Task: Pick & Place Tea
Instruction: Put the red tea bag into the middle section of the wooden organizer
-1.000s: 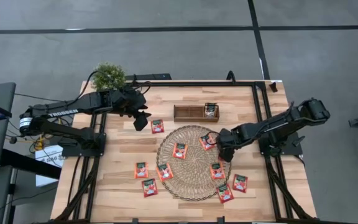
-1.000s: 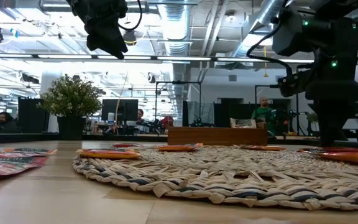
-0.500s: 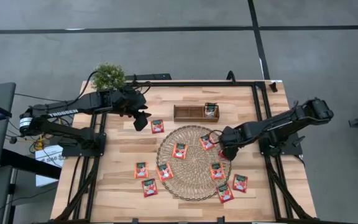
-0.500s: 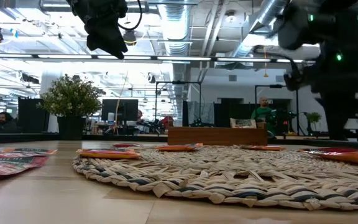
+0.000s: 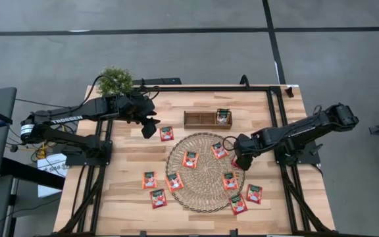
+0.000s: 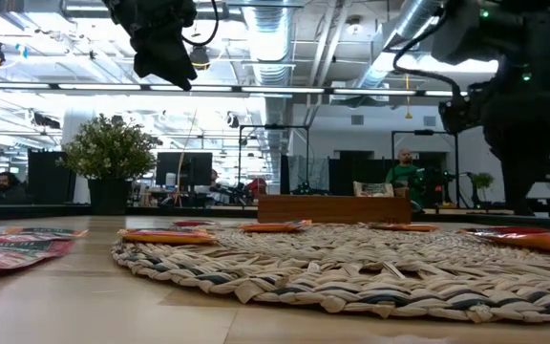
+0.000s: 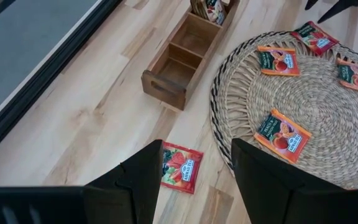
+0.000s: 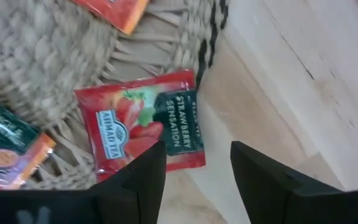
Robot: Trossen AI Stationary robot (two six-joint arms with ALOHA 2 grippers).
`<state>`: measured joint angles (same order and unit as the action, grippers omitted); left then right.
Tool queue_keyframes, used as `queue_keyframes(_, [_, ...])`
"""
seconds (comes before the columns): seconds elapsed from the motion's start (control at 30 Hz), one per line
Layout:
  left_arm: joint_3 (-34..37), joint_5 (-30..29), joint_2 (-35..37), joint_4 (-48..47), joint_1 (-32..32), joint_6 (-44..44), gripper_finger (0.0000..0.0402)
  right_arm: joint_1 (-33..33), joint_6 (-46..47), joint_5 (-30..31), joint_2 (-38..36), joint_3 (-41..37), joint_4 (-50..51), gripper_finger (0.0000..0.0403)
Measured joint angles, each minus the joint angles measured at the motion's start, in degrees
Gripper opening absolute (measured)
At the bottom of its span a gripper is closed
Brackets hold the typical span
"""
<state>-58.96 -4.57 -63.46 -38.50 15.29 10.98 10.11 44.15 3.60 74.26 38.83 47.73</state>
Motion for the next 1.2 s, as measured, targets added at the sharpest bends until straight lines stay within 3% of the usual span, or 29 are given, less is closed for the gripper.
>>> queue_keyframes(0.7, [0.0,0.0,0.0,0.1,0.0,-0.2,0.0182,-0.1,-4.3,-4.4,12.0,0.3,-6.8,0.0169])
queue_keyframes(0.83, [0.0,0.0,0.0,0.1,0.0,-1.0,0.0182,-0.1,-4.1,-4.9,12.0,0.3,-7.1,0.0138])
queue_keyframes(1.2, [0.0,0.0,0.0,0.1,0.0,-1.1,0.0182,-0.6,-3.6,-4.9,10.6,0.1,-5.6,0.0009])
